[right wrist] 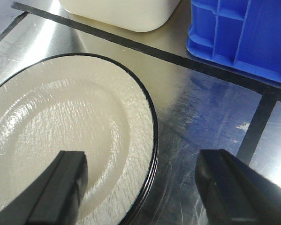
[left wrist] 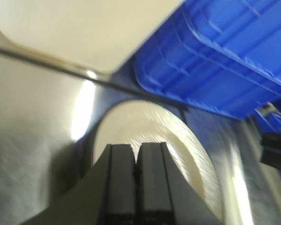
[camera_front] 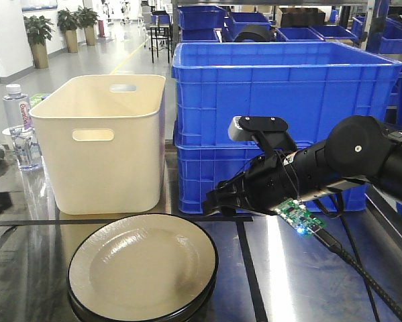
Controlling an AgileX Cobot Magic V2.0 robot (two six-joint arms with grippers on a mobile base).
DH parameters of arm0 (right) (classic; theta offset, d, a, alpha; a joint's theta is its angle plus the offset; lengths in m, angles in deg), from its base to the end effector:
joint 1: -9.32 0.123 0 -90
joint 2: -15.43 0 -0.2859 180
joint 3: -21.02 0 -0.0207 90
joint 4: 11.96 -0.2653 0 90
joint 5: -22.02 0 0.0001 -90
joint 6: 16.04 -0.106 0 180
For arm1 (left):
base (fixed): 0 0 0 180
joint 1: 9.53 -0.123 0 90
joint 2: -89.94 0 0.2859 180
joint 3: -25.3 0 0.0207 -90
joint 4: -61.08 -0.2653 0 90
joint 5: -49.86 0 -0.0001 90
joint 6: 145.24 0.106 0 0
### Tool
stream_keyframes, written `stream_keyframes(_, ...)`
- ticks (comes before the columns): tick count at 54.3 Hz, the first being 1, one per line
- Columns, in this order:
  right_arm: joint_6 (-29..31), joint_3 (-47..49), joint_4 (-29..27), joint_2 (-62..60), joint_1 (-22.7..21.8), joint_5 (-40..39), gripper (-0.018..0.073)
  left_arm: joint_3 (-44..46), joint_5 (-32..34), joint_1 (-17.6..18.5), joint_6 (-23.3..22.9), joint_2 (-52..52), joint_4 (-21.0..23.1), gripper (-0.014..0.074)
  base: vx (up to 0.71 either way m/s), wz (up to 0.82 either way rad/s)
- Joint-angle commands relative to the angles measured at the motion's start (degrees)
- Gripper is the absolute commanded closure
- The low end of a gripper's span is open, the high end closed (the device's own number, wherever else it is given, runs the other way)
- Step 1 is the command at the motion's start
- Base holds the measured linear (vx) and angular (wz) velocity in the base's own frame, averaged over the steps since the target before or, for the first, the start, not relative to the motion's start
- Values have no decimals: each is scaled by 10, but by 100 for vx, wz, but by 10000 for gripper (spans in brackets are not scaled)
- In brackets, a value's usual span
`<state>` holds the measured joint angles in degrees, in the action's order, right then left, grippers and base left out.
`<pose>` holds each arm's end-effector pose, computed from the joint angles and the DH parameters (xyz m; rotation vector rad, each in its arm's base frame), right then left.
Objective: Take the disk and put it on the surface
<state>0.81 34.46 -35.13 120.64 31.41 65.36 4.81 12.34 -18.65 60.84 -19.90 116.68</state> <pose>0.3744 0.1829 0.3421 -0.5763 2.2657 0.5144 0.2573 -0.0127 0.3722 -0.2157 1.9821 -0.6805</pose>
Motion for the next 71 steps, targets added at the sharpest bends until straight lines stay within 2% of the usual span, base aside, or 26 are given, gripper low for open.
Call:
stream_keyframes(1,0,20,-8,-28,-4,-31,30,-13,76,20,9,-74,-19,605,0,0)
stream_keyframes(6,0,20,-8,-28,-4,-31,30,-70,140,46,1,-151,-106,605,0,0)
stream_keyframes(12,0,20,-8,-28,-4,-31,30,-146,181,70,-47,-235,-250,605,0,0)
stream_keyframes(21,0,20,-8,-28,-4,-31,30,-276,272,86,-222,-369,-455,605,0,0)
stream_keyframes(25,0,20,-8,-28,-4,-31,30,-339,328,86,-294,-423,-525,605,0,0)
stream_keyframes(28,0,20,-8,-28,-4,-31,30,-384,359,86,-326,-462,-576,605,0,0)
stream_keyframes(32,0,20,-8,-28,-4,-31,30,-437,395,86,-346,-506,-601,605,0,0)
stream_keyframes(46,0,20,-8,-28,-4,-31,30,-572,411,86,-349,-605,-598,605,0,0)
stream_keyframes(60,0,20,-8,-28,-4,-32,30,-570,337,89,-349,-644,-598,605,0,0)
stream_keyframes(71,0,20,-9,-27,-4,-30,30,-570,330,94,-349,-638,-598,605,0,0)
